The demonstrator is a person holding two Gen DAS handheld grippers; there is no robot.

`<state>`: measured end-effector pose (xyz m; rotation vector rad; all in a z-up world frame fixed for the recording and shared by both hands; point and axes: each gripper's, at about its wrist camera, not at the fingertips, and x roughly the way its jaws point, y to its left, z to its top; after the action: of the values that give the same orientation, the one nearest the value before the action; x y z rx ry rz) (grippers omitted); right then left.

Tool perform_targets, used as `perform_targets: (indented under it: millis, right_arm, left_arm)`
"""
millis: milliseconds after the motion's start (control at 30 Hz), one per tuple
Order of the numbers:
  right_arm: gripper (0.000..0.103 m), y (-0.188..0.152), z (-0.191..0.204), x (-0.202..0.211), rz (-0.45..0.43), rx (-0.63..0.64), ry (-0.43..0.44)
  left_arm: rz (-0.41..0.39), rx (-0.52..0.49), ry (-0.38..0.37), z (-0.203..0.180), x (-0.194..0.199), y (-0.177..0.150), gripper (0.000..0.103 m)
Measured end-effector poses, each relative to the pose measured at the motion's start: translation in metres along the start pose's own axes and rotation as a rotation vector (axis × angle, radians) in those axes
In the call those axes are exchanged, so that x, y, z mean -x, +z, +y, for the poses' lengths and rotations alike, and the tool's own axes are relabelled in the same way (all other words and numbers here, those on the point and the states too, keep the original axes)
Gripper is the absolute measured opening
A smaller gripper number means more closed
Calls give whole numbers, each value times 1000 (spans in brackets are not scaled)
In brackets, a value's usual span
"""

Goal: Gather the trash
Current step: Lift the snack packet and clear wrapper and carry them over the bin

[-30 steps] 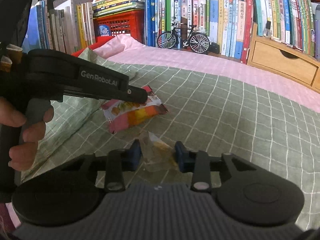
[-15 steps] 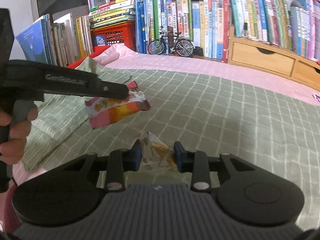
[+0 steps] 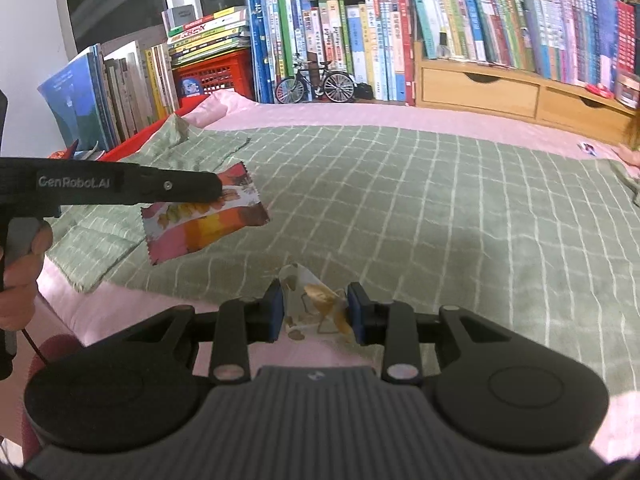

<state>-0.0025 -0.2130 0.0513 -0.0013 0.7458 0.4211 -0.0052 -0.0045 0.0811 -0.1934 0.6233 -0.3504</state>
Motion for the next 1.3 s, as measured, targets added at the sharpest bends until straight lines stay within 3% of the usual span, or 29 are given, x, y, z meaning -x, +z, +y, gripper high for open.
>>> perform_targets:
  millis: [633,1300]
  right_arm:
    - [38,-42,-5,45,18,-42,-11]
    - [38,-74,3,73,51,-75,26]
  left_arm:
    - [20,-89,-55,-43,43,-47,22]
    - [50,-76,-100,-55,74,-83,22]
